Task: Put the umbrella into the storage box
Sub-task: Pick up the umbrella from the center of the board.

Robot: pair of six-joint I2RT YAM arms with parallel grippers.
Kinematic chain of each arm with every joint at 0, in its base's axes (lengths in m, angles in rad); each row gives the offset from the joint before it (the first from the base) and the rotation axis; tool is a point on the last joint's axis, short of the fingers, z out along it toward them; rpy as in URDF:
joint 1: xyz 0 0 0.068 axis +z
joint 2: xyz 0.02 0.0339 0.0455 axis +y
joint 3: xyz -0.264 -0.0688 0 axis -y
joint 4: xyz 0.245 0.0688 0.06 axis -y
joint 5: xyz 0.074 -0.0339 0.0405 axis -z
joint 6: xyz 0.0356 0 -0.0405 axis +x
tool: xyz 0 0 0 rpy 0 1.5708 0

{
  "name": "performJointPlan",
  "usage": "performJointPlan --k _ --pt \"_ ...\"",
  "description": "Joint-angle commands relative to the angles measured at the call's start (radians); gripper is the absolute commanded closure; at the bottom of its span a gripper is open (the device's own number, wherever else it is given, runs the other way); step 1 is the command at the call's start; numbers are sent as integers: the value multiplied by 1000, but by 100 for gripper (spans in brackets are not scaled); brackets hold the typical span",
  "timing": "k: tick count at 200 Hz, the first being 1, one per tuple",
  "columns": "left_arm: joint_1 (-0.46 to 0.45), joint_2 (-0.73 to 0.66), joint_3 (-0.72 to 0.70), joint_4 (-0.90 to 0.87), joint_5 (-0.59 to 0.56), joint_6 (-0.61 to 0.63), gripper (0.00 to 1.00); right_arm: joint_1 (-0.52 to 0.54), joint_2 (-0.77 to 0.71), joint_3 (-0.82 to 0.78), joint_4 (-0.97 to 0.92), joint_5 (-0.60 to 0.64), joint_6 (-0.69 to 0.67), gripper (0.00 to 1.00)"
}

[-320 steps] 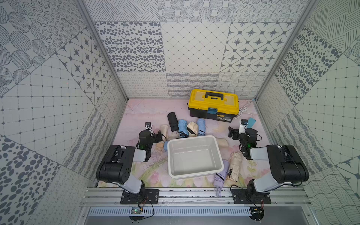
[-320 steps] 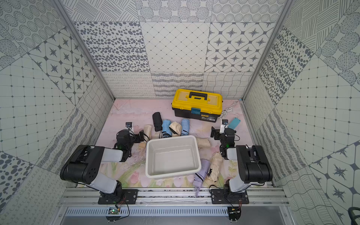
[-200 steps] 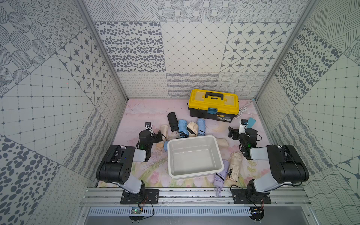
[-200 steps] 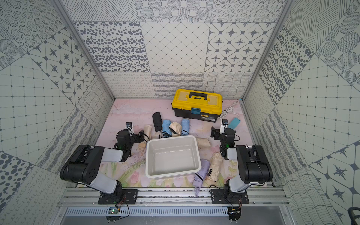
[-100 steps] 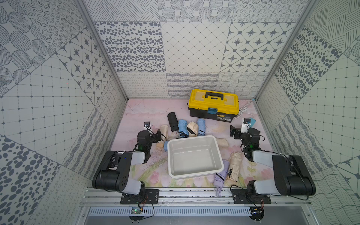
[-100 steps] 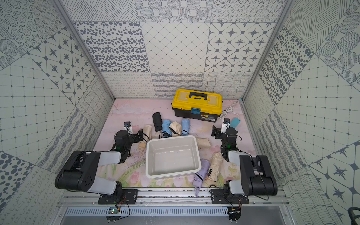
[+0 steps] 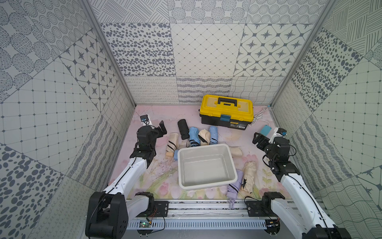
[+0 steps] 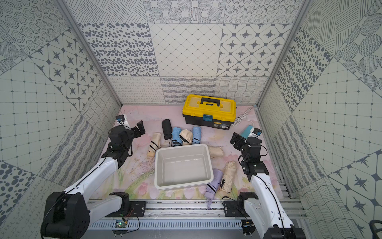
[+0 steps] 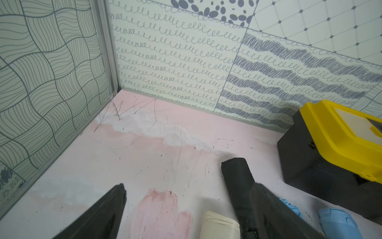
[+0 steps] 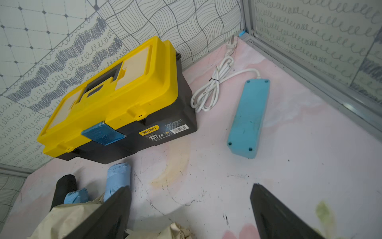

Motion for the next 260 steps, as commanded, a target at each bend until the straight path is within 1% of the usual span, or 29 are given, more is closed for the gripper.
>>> performJointPlan --k 1,26,42,65,76,94,118,126,144,162,187,211,235,260 --pt "6 -26 123 -445 45 -116 1 15 -42 136 -435 -24 126 7" --pt "6 -86 140 -528 148 -175 1 36 -15 299 -741 -50 144 8" --pt "7 -110 150 -578 209 -243 1 50 8 360 -883 -56 143 9" --pt "6 -121 156 -626 323 -306 3 61 25 375 -1018 -39 123 9" --pt "6 -123 154 -642 349 -319 4 62 26 353 -1044 -43 116 9" --pt "4 -122 148 -647 370 -320 4 68 26 292 -1029 -68 106 9" --pt "-22 -86 174 -650 359 -313 4 93 76 226 -969 -97 82 9" --pt "-26 -75 187 -656 364 -332 4 103 97 220 -962 -119 78 9" --pt "-26 -80 193 -653 365 -385 5 115 130 216 -960 -116 81 9" --pt "-26 -112 183 -637 354 -393 5 118 159 203 -953 -127 86 10" --pt "-26 -139 182 -638 340 -368 5 172 192 175 -889 -83 133 10" --pt "-25 -147 181 -638 365 -393 5 194 244 139 -800 -87 181 12" --pt "-26 -167 158 -611 395 -433 6 211 298 112 -724 -59 181 14" --pt "-27 -187 154 -611 422 -439 6 212 353 88 -659 -56 164 16"
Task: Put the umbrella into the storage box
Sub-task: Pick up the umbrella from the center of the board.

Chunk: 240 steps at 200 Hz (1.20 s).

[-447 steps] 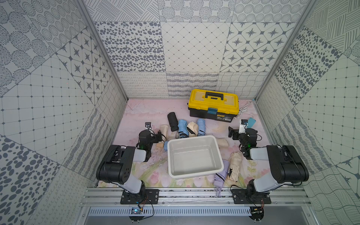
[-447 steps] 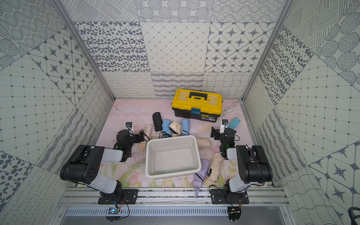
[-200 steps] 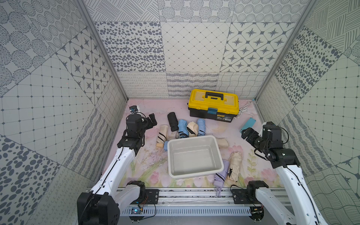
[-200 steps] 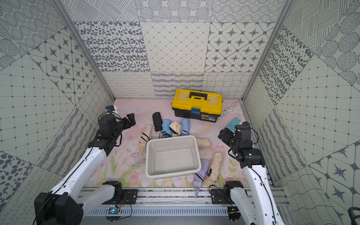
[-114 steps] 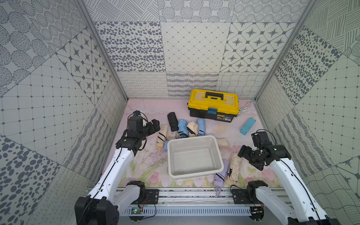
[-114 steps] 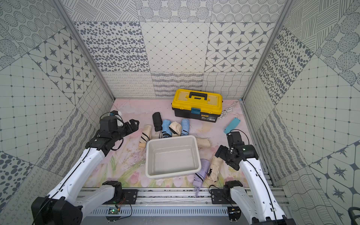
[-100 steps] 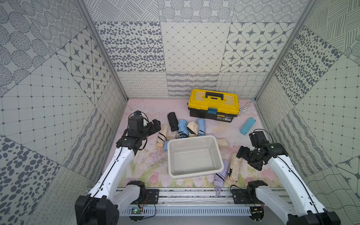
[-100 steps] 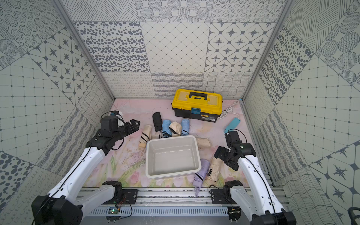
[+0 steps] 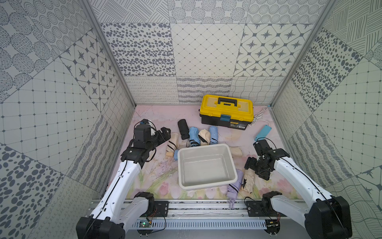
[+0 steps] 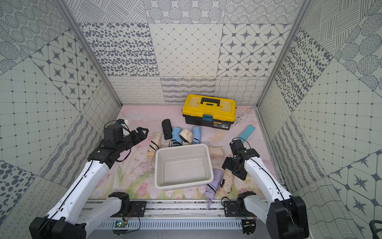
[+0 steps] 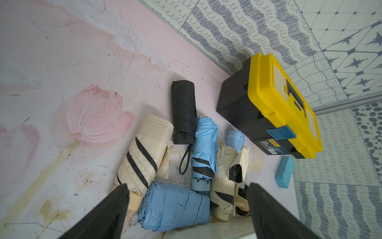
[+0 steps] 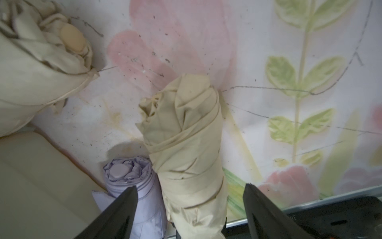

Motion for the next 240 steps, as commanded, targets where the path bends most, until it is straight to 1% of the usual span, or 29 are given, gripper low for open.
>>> performJointPlan --k 1,29,55,93,129,148,171,199,227,240 --pt "-3 -26 -5 15 69 -47 7 6 37 -21 116 21 5 16" --pt "-2 -29 14 -4 93 -43 7 6 90 -32 187 19 -6 20" --pt "-3 -28 32 -19 118 -42 7 6 138 -38 238 4 -17 30" --pt "-3 -18 41 -17 138 -39 8 6 174 -65 270 10 -27 38" --pt "-5 21 89 -17 173 1 8 6 182 -77 282 16 -22 45" --pt "-4 42 123 -24 175 41 8 6 181 -83 283 20 -24 51" --pt "-4 68 168 -31 195 79 8 4 146 -90 282 34 -13 59" --pt "-28 100 216 -28 220 119 8 3 73 -77 249 56 2 61" --pt "-119 142 259 -15 218 147 9 0 -18 -23 140 112 10 62" --pt "-167 166 277 -1 218 149 9 0 -62 15 79 153 17 65"
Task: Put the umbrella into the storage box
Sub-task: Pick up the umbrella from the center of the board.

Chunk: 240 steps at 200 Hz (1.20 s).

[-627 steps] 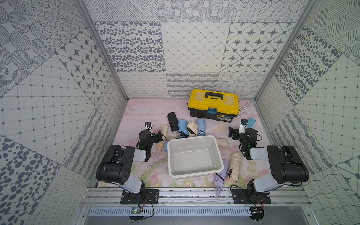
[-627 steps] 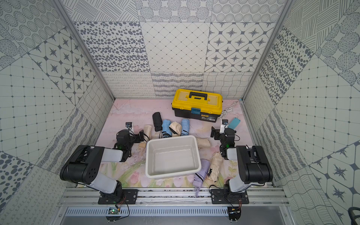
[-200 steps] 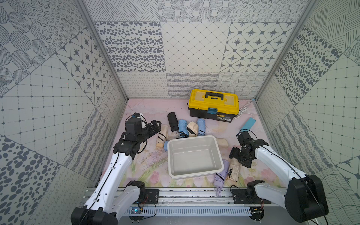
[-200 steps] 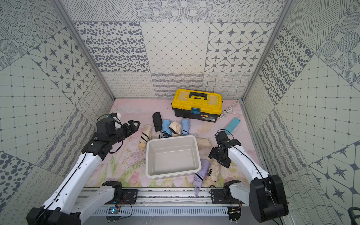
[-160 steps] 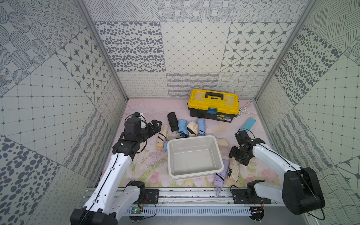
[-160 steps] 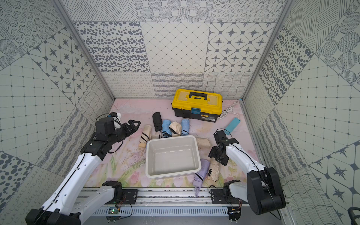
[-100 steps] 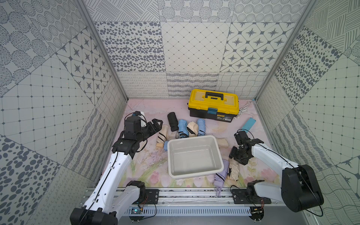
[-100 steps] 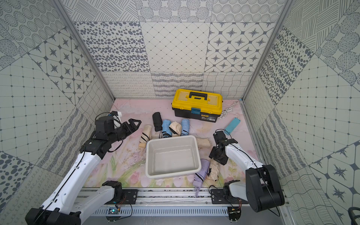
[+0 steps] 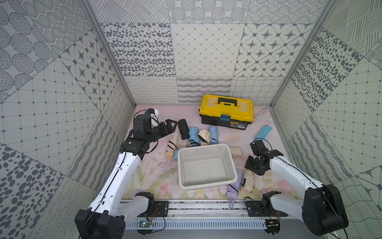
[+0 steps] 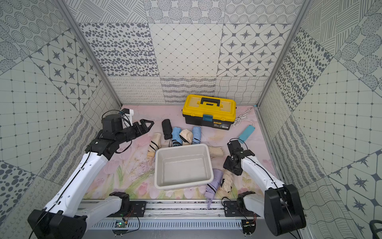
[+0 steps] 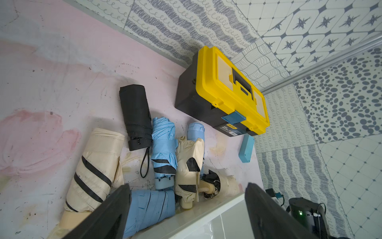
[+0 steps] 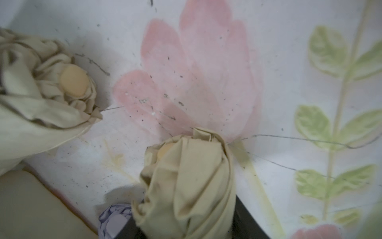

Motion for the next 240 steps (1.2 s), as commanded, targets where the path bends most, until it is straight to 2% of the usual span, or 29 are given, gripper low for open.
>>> performJointPlan --k 1,20,55,88,126,157,195,240 --pt "-98 47 55 28 41 83 9 -2 -86 80 -101 93 24 65" --pt "-177 81 82 46 28 87 10 -2 -134 153 -187 157 27 65" --pt "-381 118 178 18 -102 93 13 -3 -163 333 -311 234 -14 66" --pt "-541 165 212 52 -95 45 13 -2 -130 520 -391 231 -101 66" --pt "-671 248 237 139 -29 21 10 15 -68 727 -460 187 -201 67" --pt "-737 329 288 181 78 0 5 86 -6 861 -474 107 -216 67" --pt "-753 375 268 329 190 -108 1 212 78 979 -423 38 -146 67" --pt "-753 406 264 326 195 -108 1 323 168 1065 -332 -12 -74 66"
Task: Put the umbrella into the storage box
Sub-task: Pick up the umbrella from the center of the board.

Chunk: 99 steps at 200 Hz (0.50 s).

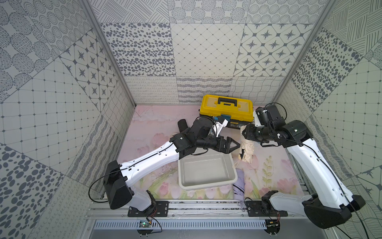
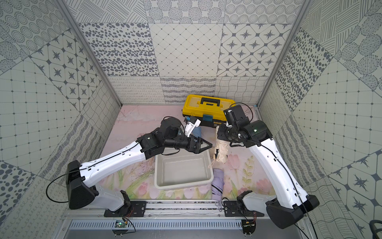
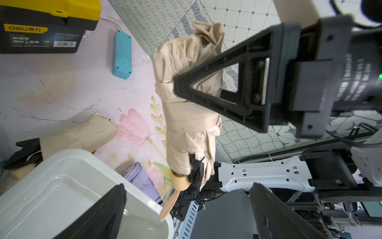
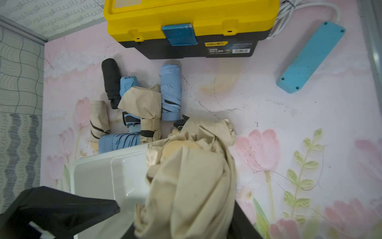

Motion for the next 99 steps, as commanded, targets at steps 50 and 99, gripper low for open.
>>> performJointPlan --k 50,99 --pt "11 32 5 88 22 -65 1 86 70 100 176 -117 91 66" --pt "68 23 -25 160 63 -149 22 91 80 104 214 -184 97 66"
